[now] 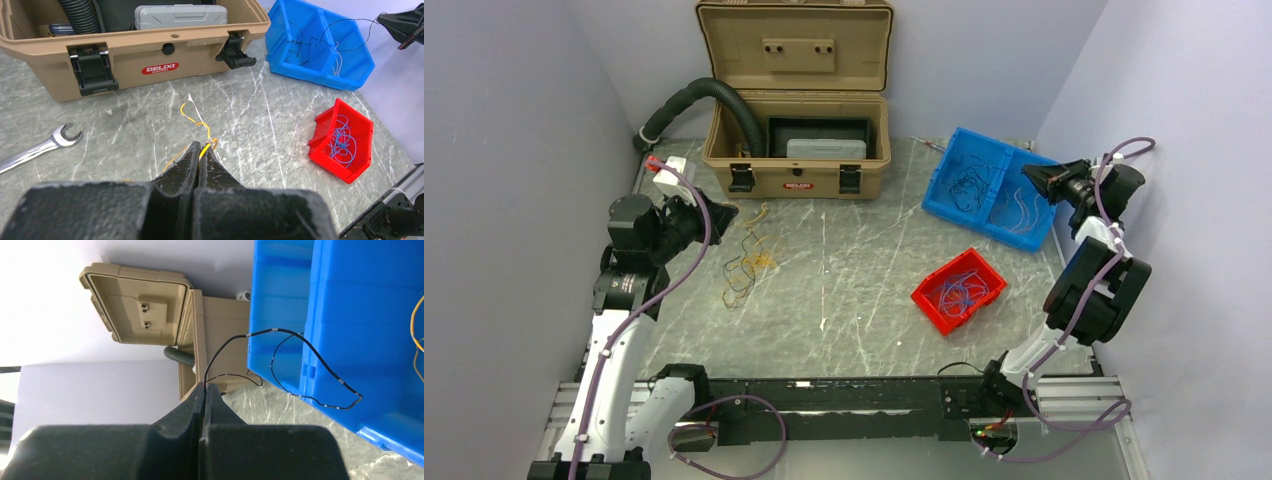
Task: Untangle the cables
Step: Adjust the cable in the bin.
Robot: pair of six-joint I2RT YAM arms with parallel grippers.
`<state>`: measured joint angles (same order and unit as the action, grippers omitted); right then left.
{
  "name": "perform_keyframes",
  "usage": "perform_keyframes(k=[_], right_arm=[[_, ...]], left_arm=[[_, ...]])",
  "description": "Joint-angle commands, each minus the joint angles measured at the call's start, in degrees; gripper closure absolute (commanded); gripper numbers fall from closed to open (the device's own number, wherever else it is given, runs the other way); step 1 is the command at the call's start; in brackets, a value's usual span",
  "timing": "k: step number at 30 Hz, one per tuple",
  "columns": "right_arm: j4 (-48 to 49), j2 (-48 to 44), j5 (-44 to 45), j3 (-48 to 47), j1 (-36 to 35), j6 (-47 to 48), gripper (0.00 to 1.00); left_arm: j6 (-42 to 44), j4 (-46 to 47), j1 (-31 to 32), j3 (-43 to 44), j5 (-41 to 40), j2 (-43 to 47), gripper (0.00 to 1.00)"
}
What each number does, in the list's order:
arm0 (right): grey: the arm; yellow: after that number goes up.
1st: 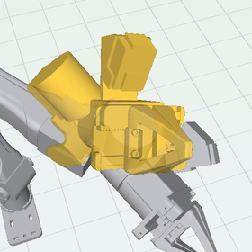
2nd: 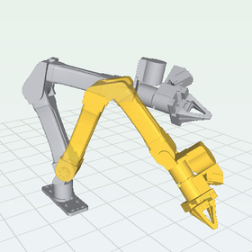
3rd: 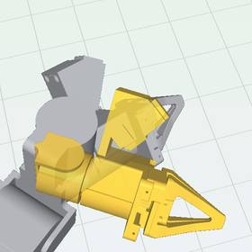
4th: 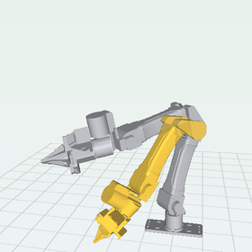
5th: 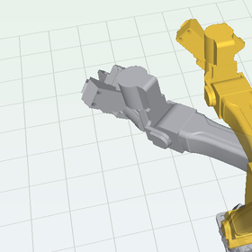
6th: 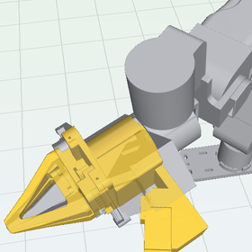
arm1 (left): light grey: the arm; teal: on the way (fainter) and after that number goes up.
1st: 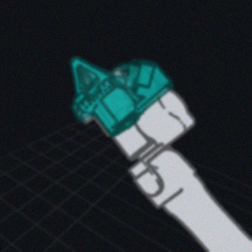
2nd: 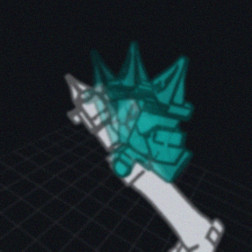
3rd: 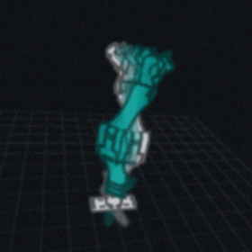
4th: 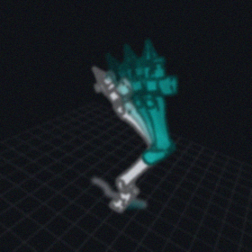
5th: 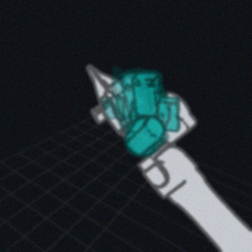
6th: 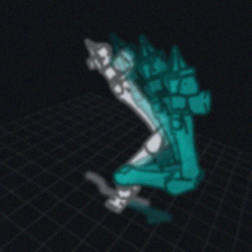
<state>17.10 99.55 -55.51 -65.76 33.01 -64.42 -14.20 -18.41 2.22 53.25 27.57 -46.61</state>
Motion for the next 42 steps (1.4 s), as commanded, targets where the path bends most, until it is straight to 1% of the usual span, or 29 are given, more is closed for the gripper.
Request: perform_keyframes(k=[1, 2, 7, 12, 14, 16, 22, 26, 29, 31, 34, 40, 42], right_arm=[[9.1, -4.2, 2.1, 1.6, 1.8, -3.8, 1.0], [8.6, -4.4, 2.1, 1.1, 1.3, -2.6, 1.0], [-0.3, -5.3, 4.0, -3.8, -2.7, 5.6, 1.0], [-0.6, -6.4, 5.8, -5.7, -4.1, 6.3, 1.0], [-4.0, -6.0, 6.5, -7.5, -4.7, 8.0, 1.0], [-7.0, -5.3, 7.2, -9.3, -5.7, 10.0, 1.0], [-9.4, -2.3, 10.7, -10.0, -10.5, 13.2, 1.0], [-11.7, 1.2, 13.6, -11.4, -15.1, 16.1, 1.0], [-13.7, 4.9, 15.7, -12.8, -17.3, 18.0, 1.0], [-17.6, 7.2, 18.9, -14.7, -18.7, 20.7, 1.0], [-24.8, 10.7, 26.9, -18.5, -20.9, 25.8, 1.0], [-37.3, 18.1, 45.2, -27.8, -26.2, 34.8, 1.0], [-39.8, 20.9, 47.9, -30.4, -27.7, 36.4, 1.0]], left_arm=[[1.1, 1.0, -0.1, 1.3, 0.0, 0.3, 1.0], [1.2, 1.0, -0.1, 1.4, 0.1, 0.3, 1.0], [1.1, 1.1, -0.1, 1.5, 0.4, 0.0, 1.0], [1.1, 1.0, -0.1, 1.4, 0.3, 0.2, 1.0], [1.1, 1.0, -0.1, 1.5, 0.2, 0.1, 1.0], [1.1, 1.0, -0.1, 1.6, 0.3, 0.0, 1.0], [1.1, 1.1, -0.1, 1.3, 0.2, 0.3, 1.0], [1.1, 0.9, -0.1, 1.6, 0.3, 0.0, 1.0], [1.2, 0.9, -0.1, 1.4, 0.3, 0.1, 1.0], [1.0, 1.1, -0.1, 1.3, 0.2, 0.3, 1.0], [1.1, 1.0, -0.1, 1.3, 0.4, 0.2, 1.0], [1.0, 1.0, -0.1, 1.3, 0.5, 0.2, 1.0], [1.0, 1.0, -0.1, 1.3, 0.5, 0.1, 1.0]])
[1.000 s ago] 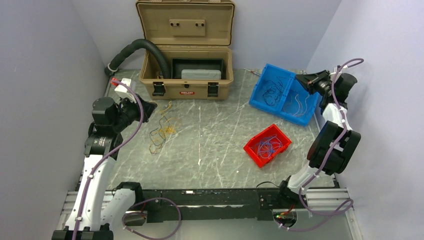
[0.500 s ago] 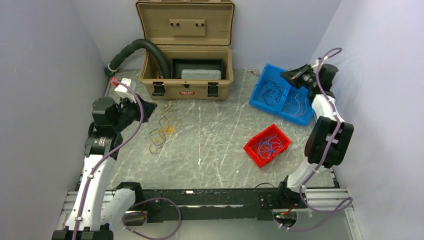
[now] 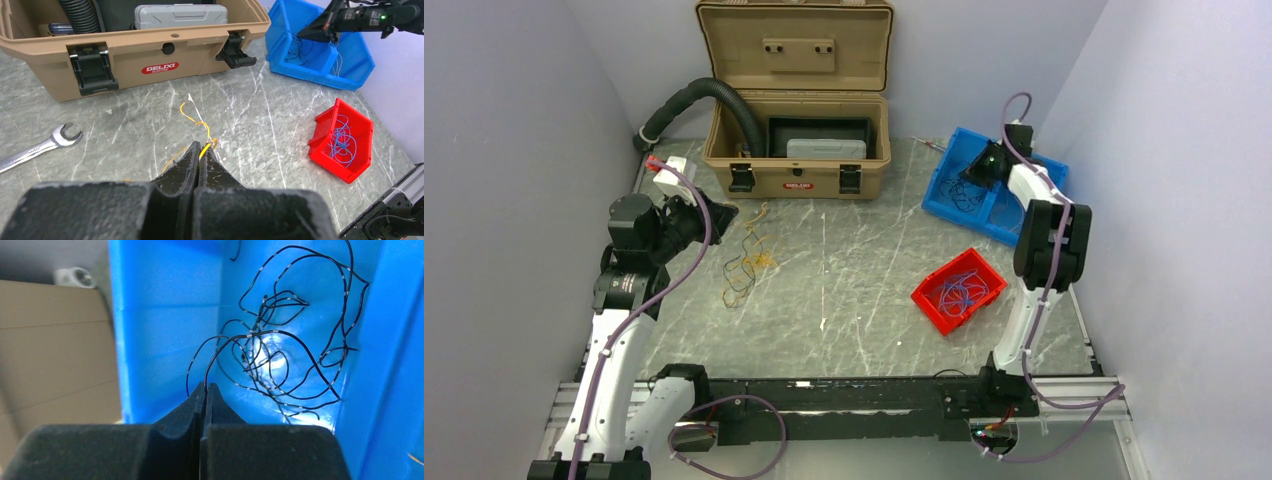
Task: Untangle the cables
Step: Adjust the cable in the bin.
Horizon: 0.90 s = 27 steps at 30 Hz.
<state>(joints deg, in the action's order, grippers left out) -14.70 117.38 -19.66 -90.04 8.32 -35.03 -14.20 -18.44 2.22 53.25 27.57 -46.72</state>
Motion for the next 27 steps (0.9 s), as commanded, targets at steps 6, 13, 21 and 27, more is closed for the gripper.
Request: perform_keyframes(k=[6, 13, 21, 27], right_arm=[[-15.8, 12.7, 15.8, -14.8, -6.3, 10.1, 1.0], [-17.4, 11.6, 18.5, -11.3, -10.3, 12.2, 1.0], [-8.6, -4.9, 18.5, 9.2, -18.2, 8.4, 1.0], [-9.8, -7.9, 22.6, 7.8, -19.9, 8.3, 0.97]], left_arm=[[1.2, 1.0, -0.1, 1.4, 0.4, 0.1, 1.0], [1.2, 0.9, -0.1, 1.3, 0.5, 0.1, 1.0], [1.0, 1.0, -0.1, 1.2, 0.8, 0.3, 1.0], [0.7, 1.4, 0.0, 1.1, 1.3, 0.0, 1.0]])
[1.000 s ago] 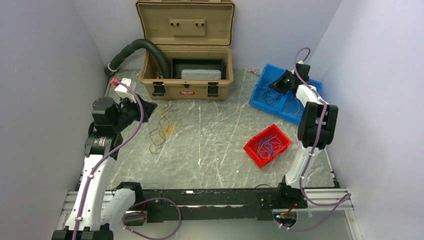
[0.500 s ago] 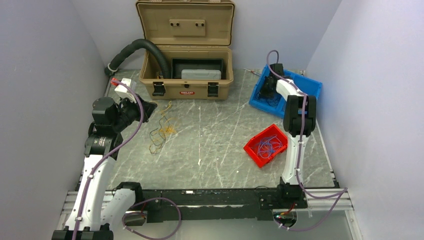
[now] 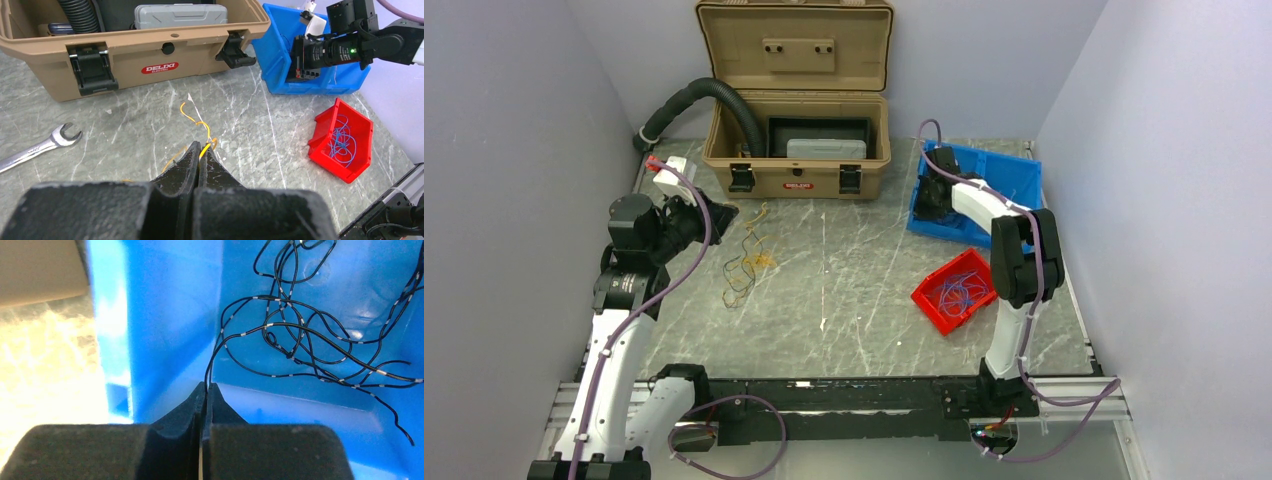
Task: Untangle the cables
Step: Adjust the cable in the bin, then untie the cable.
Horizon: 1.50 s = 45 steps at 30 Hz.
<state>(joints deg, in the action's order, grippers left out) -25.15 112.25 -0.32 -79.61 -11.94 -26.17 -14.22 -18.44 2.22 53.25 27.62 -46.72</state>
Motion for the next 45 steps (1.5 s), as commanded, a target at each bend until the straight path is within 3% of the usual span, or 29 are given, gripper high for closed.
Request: perform_keyframes(k=[1, 4, 6, 8, 16, 22, 26, 31, 36, 40, 45], right_arm=[[-0.8, -2.3, 4.3, -4.4, 0.3, 0.1, 0.96], [-5.0, -0.5, 6.7, -10.0, 0.8, 1.6, 0.82], [-6.9, -0.1, 7.6, -13.1, 1.4, 2.3, 0.55], [-7.9, -0.7, 8.3, -14.9, 1.4, 2.8, 0.42], [-7.4, -11.6, 8.9, -11.5, 1.0, 4.2, 0.36], [0.3, -26.2, 4.3, -1.2, -1.4, 8.1, 0.32], [11.5, -37.0, -0.6, 12.3, -3.3, 8.2, 0.26], [17.8, -43.3, -6.1, 20.1, -3.4, 8.0, 0.26], [19.8, -46.6, -7.1, 24.4, -3.5, 8.1, 0.26], [20.5, -48.3, -9.1, 25.2, -3.5, 8.5, 0.27], [26.4, -50.7, -22.4, 28.6, -3.6, 9.2, 0.27]], left_arm=[[0.6, 1.3, 0.0, 1.2, 1.3, 0.0, 1.0], [0.7, 1.4, 0.0, 1.1, 1.2, 0.0, 1.0], [0.9, 1.3, 0.2, 1.1, 0.6, 0.1, 1.0], [1.5, 0.8, 0.7, 1.3, -0.5, 0.1, 1.0], [1.9, -0.1, 2.7, 2.7, -1.3, -1.7, 1.0], [0.4, -1.6, 8.0, 4.9, -2.1, -3.3, 1.0], [-1.8, -1.1, 13.6, 5.8, -4.4, -4.1, 1.0], [-5.1, 2.0, 23.2, 8.1, -8.0, -7.9, 1.0], [-2.2, -1.6, 33.6, 20.5, -9.5, -16.0, 1.0], [-3.6, -2.5, 34.1, 26.9, -5.4, -16.8, 1.0], [-5.4, -4.7, 30.3, 25.5, -4.0, -15.1, 1.0]])
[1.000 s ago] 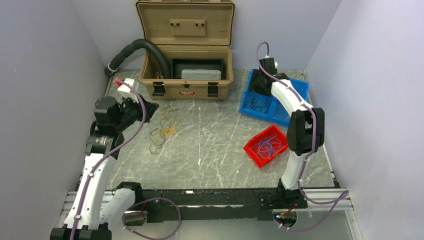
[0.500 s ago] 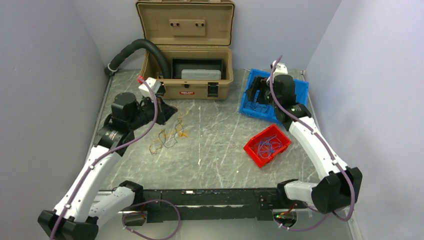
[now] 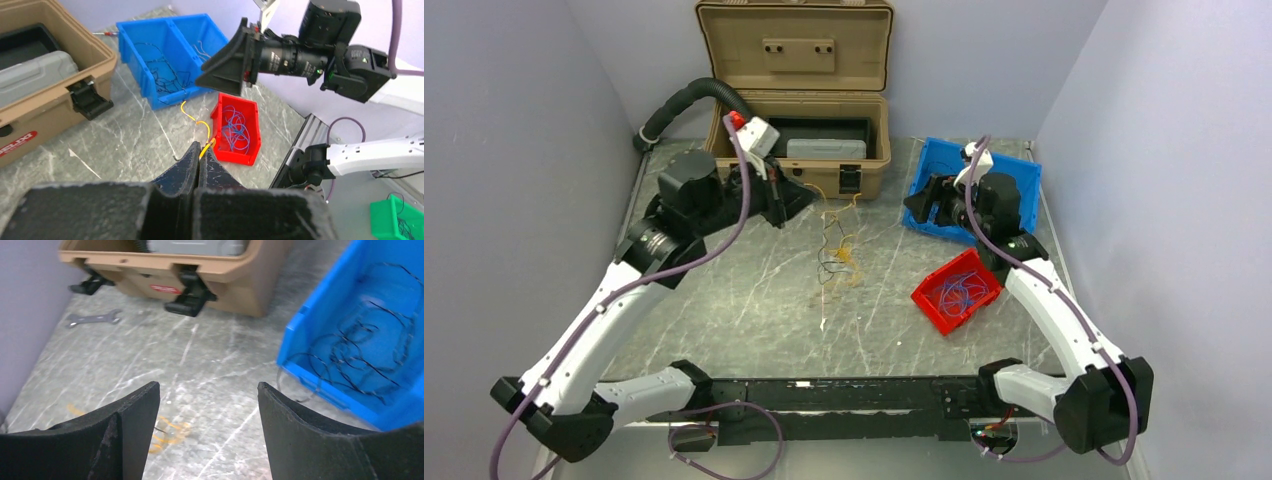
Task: Untangle the cables
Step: Untie the cable.
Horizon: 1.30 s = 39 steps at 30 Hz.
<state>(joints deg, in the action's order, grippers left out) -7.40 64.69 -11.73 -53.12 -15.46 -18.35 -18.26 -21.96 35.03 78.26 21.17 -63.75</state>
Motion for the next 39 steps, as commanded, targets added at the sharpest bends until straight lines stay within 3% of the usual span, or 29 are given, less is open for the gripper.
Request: perform_keyframes(k=[1, 7, 11, 17, 22, 30, 34, 39], right_arm=[[9.9, -3.4, -13.0, 2.8, -0.3, 1.5, 0.27], [12.4, -2.4, -20.2, 6.8, -5.5, 3.0, 0.29], [15.0, -1.2, -18.9, 10.7, -12.8, 4.4, 0.31], [21.4, 1.9, -19.7, 15.9, -20.5, 5.7, 0.33], [27.2, 4.0, -18.4, 17.6, -24.7, 5.3, 0.25], [35.9, 4.9, -14.9, 18.8, -25.5, 2.4, 0.32], [35.7, 8.6, -13.1, 16.0, -25.5, 2.1, 0.32], [39.8, 12.1, -15.9, 14.6, -25.6, 0.0, 0.35]], left_arm=[[-1.0, -0.9, -2.6, -1.6, 2.1, 2.4, 1.0], [-0.5, 6.8, -2.7, -17.7, -2.5, 6.5, 1.0], [-0.5, 12.1, -2.7, -25.4, -4.4, 10.9, 1.0], [0.9, 10.5, -2.7, -25.7, -4.2, 12.5, 1.0], [0.4, 11.7, -2.7, -26.7, -3.2, 12.9, 1.0], [0.3, 11.3, -2.7, -25.7, -1.8, 12.8, 1.0], [0.3, 11.2, -2.7, -25.6, -1.8, 13.3, 1.0], [0.6, 10.6, -2.7, -25.5, -2.6, 13.9, 1.0]])
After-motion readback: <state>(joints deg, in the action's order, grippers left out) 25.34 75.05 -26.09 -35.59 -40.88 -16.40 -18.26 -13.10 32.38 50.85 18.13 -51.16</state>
